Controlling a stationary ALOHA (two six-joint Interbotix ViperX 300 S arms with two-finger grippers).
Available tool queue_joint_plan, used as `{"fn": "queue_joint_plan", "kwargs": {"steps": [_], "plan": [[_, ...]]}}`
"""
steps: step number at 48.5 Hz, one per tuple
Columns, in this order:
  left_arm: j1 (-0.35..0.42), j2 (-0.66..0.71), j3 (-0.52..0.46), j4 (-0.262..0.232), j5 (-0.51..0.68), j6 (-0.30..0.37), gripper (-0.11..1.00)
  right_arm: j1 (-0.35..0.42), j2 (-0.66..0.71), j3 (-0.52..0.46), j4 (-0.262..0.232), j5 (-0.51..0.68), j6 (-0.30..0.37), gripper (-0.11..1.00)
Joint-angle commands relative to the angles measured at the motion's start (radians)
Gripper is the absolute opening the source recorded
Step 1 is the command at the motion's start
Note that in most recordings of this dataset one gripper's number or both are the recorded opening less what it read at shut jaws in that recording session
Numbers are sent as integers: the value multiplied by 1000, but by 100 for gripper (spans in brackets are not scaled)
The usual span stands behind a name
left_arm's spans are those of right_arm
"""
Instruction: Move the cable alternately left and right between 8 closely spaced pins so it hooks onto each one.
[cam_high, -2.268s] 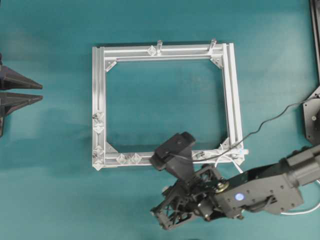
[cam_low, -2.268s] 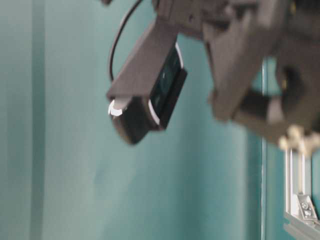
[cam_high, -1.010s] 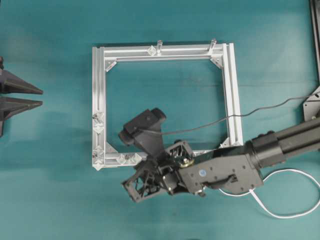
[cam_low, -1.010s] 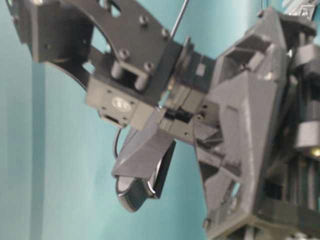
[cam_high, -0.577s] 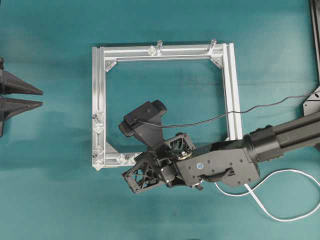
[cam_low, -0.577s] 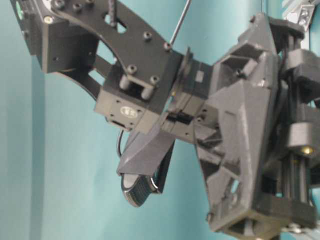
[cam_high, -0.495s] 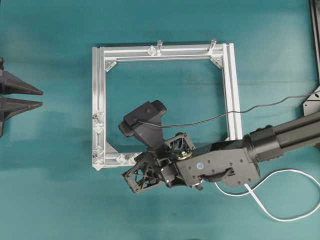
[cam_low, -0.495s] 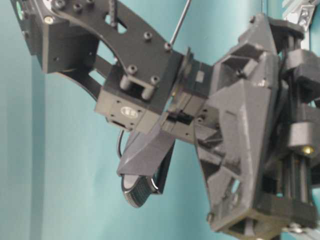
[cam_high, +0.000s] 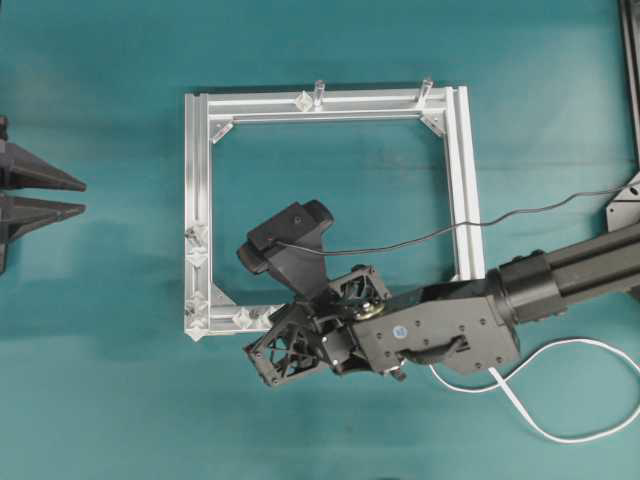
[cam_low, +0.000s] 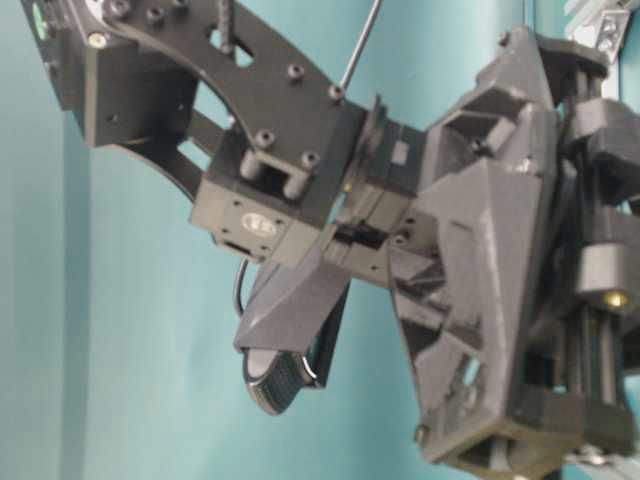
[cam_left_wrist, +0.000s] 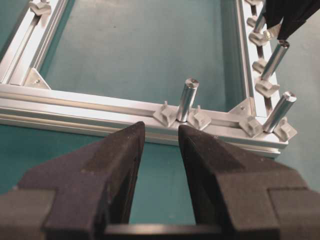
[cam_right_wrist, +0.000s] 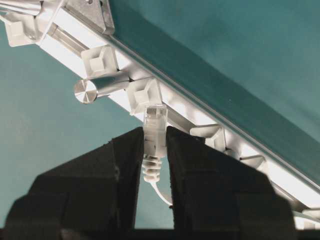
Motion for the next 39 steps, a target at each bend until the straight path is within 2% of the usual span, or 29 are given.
{"fn": "queue_joint_plan", "kwargs": {"steps": [1,19,25,39], "plan": [[-5,6,-11,3,-11,-8,36,0,-20,-9,-5,-2,-2,17],[-5,6,-12,3,-11,-8,37,-25,-21,-9,-11,-2,-8,17],[-5,6,-14,3,-11,-8,36,-44,-26,-9,-26,-2,-35,17],[-3,8,-11,3,-11,-8,36,-120,-37,-9,-28,-2,-103,18]]}}
